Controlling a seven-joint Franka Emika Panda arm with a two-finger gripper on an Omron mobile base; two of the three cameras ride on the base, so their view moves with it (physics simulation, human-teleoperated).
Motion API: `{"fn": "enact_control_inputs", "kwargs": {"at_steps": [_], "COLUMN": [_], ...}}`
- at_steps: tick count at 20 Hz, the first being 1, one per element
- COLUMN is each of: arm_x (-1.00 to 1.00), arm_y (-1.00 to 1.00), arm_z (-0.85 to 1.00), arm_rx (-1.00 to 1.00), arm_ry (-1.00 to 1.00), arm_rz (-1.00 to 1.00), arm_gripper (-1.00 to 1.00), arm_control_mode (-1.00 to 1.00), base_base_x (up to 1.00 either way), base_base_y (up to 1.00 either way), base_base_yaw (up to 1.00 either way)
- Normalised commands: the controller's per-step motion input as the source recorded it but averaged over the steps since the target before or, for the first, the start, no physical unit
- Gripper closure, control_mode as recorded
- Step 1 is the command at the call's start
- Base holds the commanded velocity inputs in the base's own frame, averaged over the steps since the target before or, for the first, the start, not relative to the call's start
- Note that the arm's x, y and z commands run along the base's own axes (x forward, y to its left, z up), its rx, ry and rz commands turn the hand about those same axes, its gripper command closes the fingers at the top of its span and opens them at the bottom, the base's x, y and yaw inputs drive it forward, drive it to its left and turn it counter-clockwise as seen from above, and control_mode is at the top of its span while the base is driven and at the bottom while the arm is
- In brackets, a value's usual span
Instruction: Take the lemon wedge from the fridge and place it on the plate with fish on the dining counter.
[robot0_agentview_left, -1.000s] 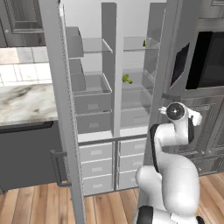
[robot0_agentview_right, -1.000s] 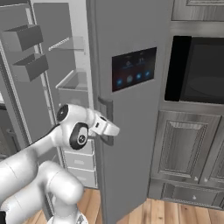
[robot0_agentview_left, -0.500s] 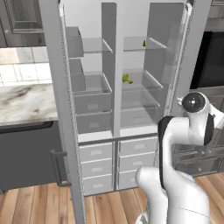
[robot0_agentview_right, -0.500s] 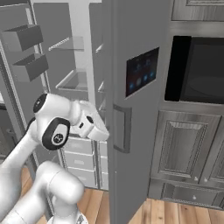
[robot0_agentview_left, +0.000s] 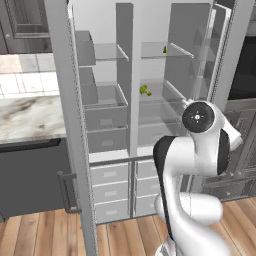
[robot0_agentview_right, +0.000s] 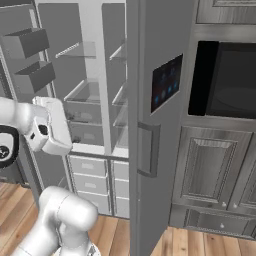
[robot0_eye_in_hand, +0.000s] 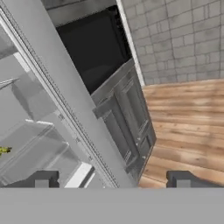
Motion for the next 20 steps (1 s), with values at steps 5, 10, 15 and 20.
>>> {"fn": "enact_control_inputs", "kwargs": {"at_steps": [5, 10, 15, 20], "arm_x": [0.32, 0.72, 0.78, 0.73], "arm_y": [0.52, 0.0, -0.39, -0.52], "arm_z": [0.41, 0.07, 0.06, 0.0], "arm_rx": [0.0, -0.01, 0.0, 0.09], "arm_ry": [-0.06, 0.04, 0.05, 0.19], "arm_rz": [-0.32, -0.48, -0.34, 0.0], "arm_gripper": [-1.0, -1.0, -1.0, -1.0], "arm_control_mode": [-1.0, -1.0, -1.0, -1.0], "base_base_x": [0.0, 0.0, 0.0, 0.0], "base_base_y": [0.0, 0.0, 0.0, 0.0], "base_base_yaw": [0.0, 0.0, 0.0, 0.0]}}
